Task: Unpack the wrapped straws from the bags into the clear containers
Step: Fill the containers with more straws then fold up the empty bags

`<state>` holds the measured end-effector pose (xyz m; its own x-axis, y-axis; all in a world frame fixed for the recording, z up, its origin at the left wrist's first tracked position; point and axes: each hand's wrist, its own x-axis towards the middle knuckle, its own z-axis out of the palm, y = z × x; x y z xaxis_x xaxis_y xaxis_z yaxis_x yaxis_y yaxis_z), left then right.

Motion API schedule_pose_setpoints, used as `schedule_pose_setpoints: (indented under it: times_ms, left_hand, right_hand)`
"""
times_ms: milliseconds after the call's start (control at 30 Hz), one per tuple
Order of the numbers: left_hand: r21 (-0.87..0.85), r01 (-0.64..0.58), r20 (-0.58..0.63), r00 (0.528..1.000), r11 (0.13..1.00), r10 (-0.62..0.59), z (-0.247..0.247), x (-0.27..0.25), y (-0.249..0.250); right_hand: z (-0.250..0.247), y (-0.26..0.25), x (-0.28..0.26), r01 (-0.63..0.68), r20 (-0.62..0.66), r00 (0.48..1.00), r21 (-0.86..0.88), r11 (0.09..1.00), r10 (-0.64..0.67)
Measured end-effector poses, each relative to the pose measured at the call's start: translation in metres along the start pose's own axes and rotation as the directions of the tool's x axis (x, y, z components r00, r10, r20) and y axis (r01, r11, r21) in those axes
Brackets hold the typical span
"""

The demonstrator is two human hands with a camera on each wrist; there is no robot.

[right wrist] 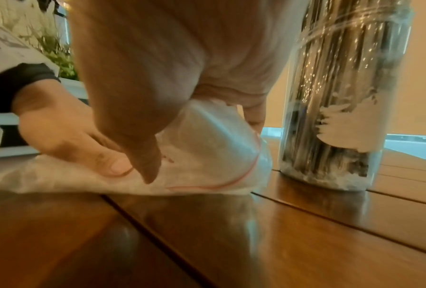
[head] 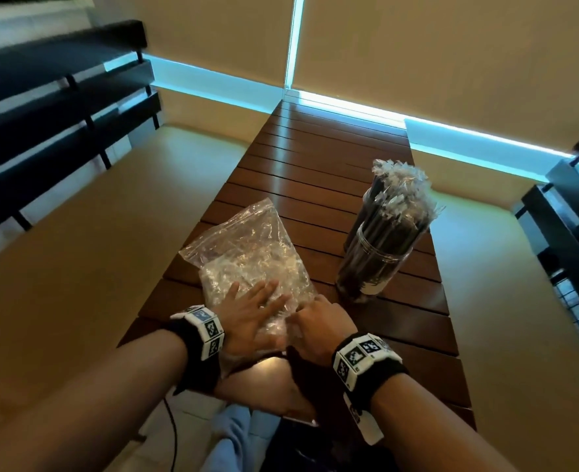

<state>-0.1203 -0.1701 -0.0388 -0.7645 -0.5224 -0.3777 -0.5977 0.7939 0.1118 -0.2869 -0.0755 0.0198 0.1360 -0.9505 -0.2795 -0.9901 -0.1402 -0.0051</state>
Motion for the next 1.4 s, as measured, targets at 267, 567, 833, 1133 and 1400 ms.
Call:
schedule_pose_setpoints:
  times_ms: [267, 567, 833, 1133, 1400]
  left_hand:
    - [0.085, -0.050, -0.146, 0.987, 0.995, 0.062, 0.006, -0.009, -0.001]
    - [-0.143, -0.103, -0.147, 0.986, 0.984, 0.082, -0.025, -0.040, 0.007]
    - [-0.500, 0.155, 0.117, 0.987, 0.852, -0.111, -0.039, -0.044, -0.020]
    - [-0.046, 0.171, -0.335, 0.926, 0.984, -0.177, -0.011, -0.030, -0.012]
    - [0.022, -0.139, -0.381, 0.914, 0.990, 0.136, 0.011, -0.041, -0.024]
  right_hand:
    - [0.009, -0.001, 0.003, -0.015, -0.028, 0.999, 0.025, 1.000, 0.015]
    - [-0.022, 0.000, -0.007, -0.130, 0.203, 0.973, 0.076, 0.989, 0.112]
    - [-0.023, 0.017, -0.003, -0.106, 0.306, 0.951, 0.167, 0.980, 0.051]
    - [0.001, 0.013, 0.034, -0.323, 0.172, 0.938, 0.120, 0.939, 0.301]
    - [0.008, 0.006, 0.021, -0.099, -0.117, 0.988, -0.007, 0.995, 0.097]
